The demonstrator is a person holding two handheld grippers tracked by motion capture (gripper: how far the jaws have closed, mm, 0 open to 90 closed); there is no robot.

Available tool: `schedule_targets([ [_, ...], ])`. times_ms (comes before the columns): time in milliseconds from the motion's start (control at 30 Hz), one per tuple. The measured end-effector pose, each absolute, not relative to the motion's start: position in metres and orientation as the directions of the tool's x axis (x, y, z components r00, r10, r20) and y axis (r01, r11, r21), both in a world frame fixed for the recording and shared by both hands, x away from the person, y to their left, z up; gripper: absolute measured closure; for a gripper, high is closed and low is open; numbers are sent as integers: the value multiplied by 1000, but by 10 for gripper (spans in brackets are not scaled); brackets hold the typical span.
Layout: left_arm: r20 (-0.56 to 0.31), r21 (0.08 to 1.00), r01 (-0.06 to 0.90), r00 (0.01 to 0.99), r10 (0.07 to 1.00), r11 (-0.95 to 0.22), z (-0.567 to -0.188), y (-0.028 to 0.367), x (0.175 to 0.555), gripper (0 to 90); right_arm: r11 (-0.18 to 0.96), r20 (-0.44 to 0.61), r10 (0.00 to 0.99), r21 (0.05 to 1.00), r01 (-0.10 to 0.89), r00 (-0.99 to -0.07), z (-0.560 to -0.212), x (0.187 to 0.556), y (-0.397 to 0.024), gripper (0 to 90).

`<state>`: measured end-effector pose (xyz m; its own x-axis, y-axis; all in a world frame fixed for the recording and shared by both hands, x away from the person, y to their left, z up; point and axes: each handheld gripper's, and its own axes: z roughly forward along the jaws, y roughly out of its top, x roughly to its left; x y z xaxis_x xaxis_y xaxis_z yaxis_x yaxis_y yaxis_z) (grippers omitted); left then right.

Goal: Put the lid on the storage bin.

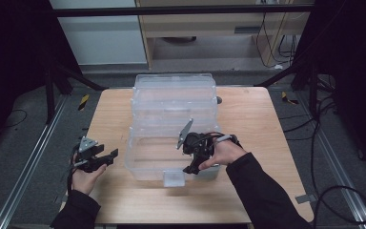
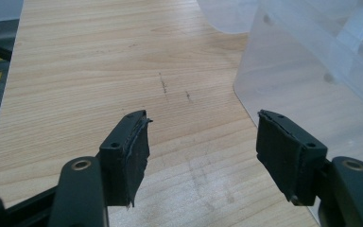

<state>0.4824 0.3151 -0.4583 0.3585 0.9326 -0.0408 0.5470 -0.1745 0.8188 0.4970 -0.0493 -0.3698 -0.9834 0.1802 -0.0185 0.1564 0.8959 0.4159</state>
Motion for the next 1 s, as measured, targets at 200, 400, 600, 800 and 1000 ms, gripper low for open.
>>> schedule_targets([
  [200, -44, 823, 541, 361, 931, -171, -457, 314, 482, 344, 897, 3, 173, 411, 159, -985, -377, 494, -44, 310],
  [400, -40, 824, 540, 364, 931, -175, -457, 314, 482, 344, 895, 22, 170, 414, 164, -985, -382, 493, -45, 381],
  [600, -39, 823, 540, 363, 931, -176, -456, 314, 482, 344, 899, 36, 156, 409, 157, -987, -388, 491, -46, 437],
  [800, -38, 824, 539, 363, 931, -176, -456, 315, 482, 345, 907, 58, 148, 391, 159, -987, -393, 492, -44, 516],
  [1000, -36, 824, 537, 364, 931, -179, -455, 315, 482, 344, 917, 62, 122, 375, 136, -991, -398, 494, -40, 566],
])
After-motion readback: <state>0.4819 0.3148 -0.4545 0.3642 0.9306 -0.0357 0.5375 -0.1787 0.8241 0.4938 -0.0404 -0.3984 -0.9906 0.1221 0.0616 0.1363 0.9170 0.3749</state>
